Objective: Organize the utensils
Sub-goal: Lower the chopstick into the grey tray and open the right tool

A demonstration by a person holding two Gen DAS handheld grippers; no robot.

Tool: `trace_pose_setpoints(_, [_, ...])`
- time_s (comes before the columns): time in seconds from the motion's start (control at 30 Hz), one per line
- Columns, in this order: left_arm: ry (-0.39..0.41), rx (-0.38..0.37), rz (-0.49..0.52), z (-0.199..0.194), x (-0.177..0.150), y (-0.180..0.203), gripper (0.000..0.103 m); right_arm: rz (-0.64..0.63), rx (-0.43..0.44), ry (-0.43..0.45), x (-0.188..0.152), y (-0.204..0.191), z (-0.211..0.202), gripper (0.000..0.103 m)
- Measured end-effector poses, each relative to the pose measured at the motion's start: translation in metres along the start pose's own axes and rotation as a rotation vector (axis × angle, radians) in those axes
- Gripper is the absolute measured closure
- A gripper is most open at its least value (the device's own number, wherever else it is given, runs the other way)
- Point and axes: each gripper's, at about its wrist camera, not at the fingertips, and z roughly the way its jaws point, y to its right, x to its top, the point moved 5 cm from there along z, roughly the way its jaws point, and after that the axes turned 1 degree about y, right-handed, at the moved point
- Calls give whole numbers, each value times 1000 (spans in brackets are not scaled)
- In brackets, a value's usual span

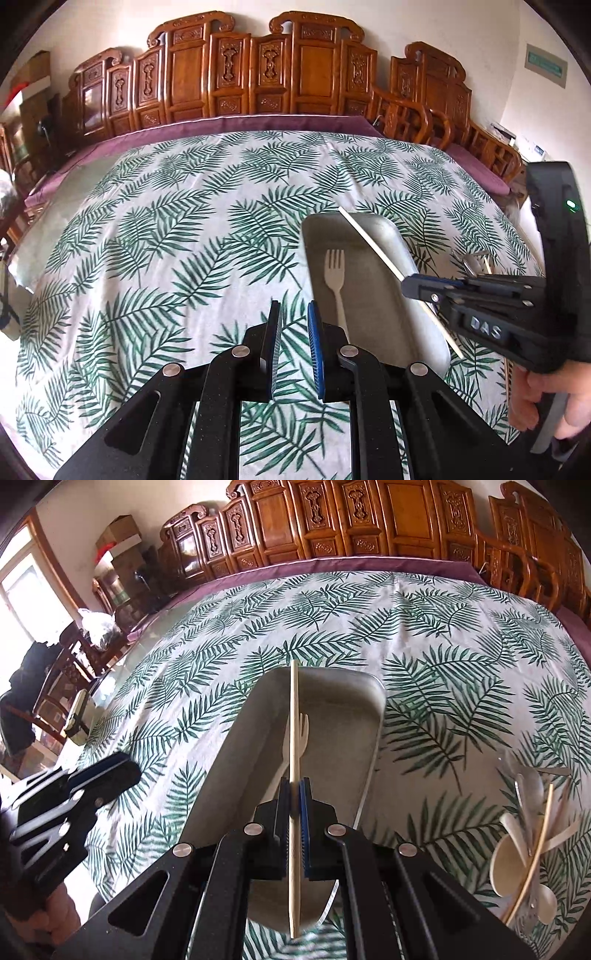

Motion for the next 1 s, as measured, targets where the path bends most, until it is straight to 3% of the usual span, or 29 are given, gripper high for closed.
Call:
trace_pose_setpoints(0.37, [14,-13,-7,-14,-6,-8,90,2,-4,-10,5,-11,13,94])
trace_pose_setpoints(0.6, [34,-25,38,-27,-9,7,90,-55,4,28,-5,-1,-14,94])
trace_pose_setpoints(0.77, [48,-53,71,-34,-9,29,90,-81,-16,70,-20,31,-54,94])
trace_pose_setpoints(1.0, [58,-102,123,-36,-7,69,90,-89,-127,104,-45,98,-100,94])
